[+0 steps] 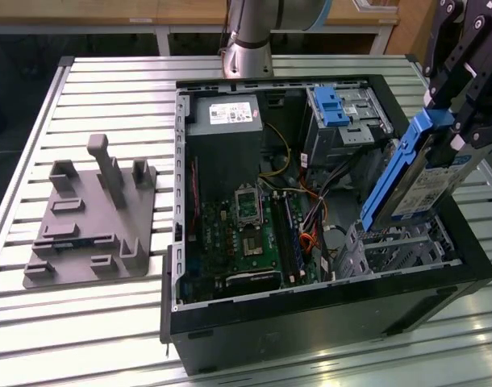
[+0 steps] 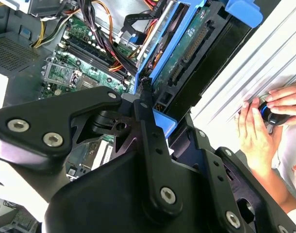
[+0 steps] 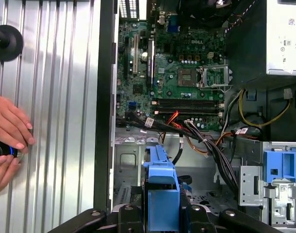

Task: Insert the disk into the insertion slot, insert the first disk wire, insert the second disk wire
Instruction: 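Insert the disk into the insertion slot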

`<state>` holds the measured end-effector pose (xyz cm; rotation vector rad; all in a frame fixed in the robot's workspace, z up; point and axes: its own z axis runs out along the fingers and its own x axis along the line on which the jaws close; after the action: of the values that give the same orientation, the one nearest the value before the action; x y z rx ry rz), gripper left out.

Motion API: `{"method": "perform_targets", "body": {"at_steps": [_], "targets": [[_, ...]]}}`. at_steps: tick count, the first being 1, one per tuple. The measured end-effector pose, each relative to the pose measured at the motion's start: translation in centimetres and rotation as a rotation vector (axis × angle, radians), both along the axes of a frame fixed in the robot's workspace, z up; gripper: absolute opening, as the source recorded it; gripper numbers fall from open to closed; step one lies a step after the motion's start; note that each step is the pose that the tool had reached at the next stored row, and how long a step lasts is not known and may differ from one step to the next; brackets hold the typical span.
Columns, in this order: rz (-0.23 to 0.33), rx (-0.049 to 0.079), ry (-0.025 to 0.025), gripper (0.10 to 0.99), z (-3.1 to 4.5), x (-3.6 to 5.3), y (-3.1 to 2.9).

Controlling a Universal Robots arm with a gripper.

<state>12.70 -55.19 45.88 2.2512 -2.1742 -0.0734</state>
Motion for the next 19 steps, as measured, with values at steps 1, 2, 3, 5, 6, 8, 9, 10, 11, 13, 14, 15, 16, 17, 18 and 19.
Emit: {"method": "perform_targets", "body": {"at_steps": [1, 2, 3, 5, 6, 8, 9, 10, 11, 13, 14, 15, 16, 17, 18, 19], "targets": [[0.000, -0.002, 0.0000, 0.365, -0.04, 0.00, 0.00], [0.000, -0.004, 0.0000, 0.365, -0.08, 0.00, 0.00], [0.000, -0.006, 0.0000, 0.365, -0.11, 0.00, 0.00], [0.000, -0.010, 0.0000, 0.365, -0.20, 0.00, 0.00], [0.000, -0.012, 0.0000, 0.365, -0.25, 0.00, 0.00], [0.000, -0.015, 0.0000, 0.365, -0.34, 0.00, 0.00], [0.000, -0.017, 0.0000, 0.365, -0.39, 0.00, 0.00], [0.000, -0.018, 0.0000, 0.365, -0.43, 0.00, 0.00], [0.000, -0.020, 0.0000, 0.365, -0.48, 0.00, 0.00], [0.000, -0.022, 0.0000, 0.365, -0.53, 0.00, 0.06], [0.000, -0.023, 0.0000, 0.365, -0.56, 0.00, 0.16], [0.000, -0.024, 0.0000, 0.365, -0.57, -0.01, 0.31], [0.000, -0.026, 0.0000, 0.365, -0.58, -0.02, 0.46], [0.000, -0.027, 0.0000, 0.365, -0.59, -0.02, 0.51], [0.000, -0.028, 0.0000, 0.365, -0.61, -0.02, 0.51], [0.000, -0.028, 0.0000, 0.365, -0.61, -0.03, 0.51]]}}
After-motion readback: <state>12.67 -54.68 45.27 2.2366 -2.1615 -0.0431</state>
